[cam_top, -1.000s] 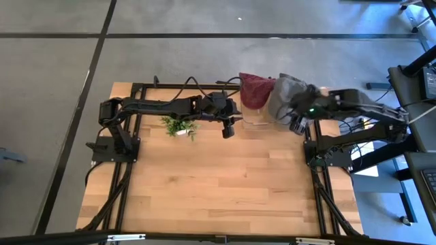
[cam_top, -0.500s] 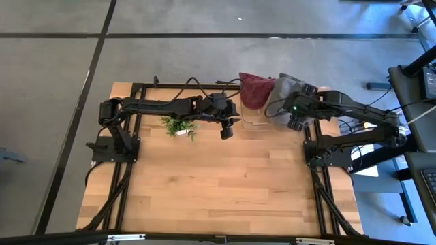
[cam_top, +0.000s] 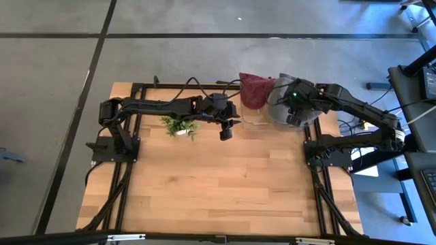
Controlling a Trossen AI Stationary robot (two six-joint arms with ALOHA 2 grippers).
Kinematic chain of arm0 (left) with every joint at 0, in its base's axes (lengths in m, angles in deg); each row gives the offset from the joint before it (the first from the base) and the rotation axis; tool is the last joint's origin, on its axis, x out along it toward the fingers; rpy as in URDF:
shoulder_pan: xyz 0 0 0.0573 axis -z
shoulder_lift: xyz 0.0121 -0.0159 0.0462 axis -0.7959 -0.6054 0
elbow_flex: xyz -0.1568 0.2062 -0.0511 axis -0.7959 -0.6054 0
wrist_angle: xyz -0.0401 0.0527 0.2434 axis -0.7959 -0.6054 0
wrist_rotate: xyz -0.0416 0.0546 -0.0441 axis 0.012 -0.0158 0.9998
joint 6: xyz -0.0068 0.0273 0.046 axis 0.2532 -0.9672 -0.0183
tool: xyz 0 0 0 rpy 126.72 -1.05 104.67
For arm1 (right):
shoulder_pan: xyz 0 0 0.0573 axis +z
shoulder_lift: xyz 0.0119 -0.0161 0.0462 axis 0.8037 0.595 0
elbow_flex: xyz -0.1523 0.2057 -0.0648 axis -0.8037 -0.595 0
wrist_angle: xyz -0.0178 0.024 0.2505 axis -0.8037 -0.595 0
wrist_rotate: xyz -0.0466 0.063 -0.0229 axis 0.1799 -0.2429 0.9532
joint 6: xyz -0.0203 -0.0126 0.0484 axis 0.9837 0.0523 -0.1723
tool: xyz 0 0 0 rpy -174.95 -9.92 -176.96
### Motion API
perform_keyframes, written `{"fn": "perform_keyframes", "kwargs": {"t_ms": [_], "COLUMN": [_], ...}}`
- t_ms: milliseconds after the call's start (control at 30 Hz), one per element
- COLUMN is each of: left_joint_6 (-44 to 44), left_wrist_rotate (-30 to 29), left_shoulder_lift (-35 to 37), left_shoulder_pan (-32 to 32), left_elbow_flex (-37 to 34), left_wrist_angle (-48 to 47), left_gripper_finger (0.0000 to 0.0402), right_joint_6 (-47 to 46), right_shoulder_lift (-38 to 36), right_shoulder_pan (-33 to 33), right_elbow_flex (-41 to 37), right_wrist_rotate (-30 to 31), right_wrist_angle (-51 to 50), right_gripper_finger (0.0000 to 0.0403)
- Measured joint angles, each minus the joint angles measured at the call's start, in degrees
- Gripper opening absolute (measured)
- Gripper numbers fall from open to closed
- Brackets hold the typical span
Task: Pick & Place hat
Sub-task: Put the gray cap into the right transparent bin
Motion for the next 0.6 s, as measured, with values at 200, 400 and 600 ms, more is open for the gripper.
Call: {"fn": "perform_keyframes", "kwargs": {"t_ms": [200,400,600], "left_joint_6": [-0.14,-0.82,-1.18], "left_wrist_rotate": [0.02,0.0,0.0], "left_shoulder_lift": [-0.01,0.0,0.0], "left_shoulder_pan": [0.0,0.0,0.0], "left_elbow_flex": [0.0,0.0,0.0], "left_wrist_angle": [-0.01,-0.02,-0.02], "left_gripper_finger": [0.0091,0.009,0.0094], "right_joint_6": [0.22,-0.85,-1.42], "right_shoulder_lift": [2.24,5.08,5.4], "right_shoulder_pan": [-2.75,-4.73,-4.83], "right_elbow_flex": [0.0,0.0,0.0], "right_wrist_rotate": [-2.19,-2.92,-2.95], "right_wrist_angle": [0.65,0.7,0.49], "right_gripper_finger": [0.0163,0.0149,0.0025]}}
